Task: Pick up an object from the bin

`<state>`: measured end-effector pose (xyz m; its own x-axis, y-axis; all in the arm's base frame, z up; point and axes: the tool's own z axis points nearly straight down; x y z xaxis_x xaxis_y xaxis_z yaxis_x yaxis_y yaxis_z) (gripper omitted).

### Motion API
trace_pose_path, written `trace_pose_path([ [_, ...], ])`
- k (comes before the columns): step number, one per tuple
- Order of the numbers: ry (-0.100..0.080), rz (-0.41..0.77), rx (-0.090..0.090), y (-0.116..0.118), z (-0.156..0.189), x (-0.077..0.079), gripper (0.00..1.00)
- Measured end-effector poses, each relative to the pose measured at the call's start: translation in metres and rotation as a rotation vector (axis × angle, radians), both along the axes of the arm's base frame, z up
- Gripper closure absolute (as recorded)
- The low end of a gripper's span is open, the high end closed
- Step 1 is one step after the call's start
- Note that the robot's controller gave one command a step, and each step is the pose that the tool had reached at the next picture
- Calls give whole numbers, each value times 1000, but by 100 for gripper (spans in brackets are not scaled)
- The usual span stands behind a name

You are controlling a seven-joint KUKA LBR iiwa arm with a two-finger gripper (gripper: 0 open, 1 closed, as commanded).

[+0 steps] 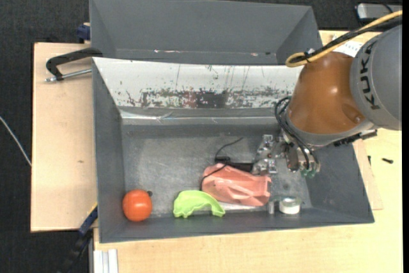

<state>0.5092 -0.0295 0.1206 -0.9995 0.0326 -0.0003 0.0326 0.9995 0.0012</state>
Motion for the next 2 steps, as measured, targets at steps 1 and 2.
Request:
trace_pose_path([
  [1,-38,-3,-2,0,6,9,0],
  [2,-5,1,-1,0,0,0,100],
])
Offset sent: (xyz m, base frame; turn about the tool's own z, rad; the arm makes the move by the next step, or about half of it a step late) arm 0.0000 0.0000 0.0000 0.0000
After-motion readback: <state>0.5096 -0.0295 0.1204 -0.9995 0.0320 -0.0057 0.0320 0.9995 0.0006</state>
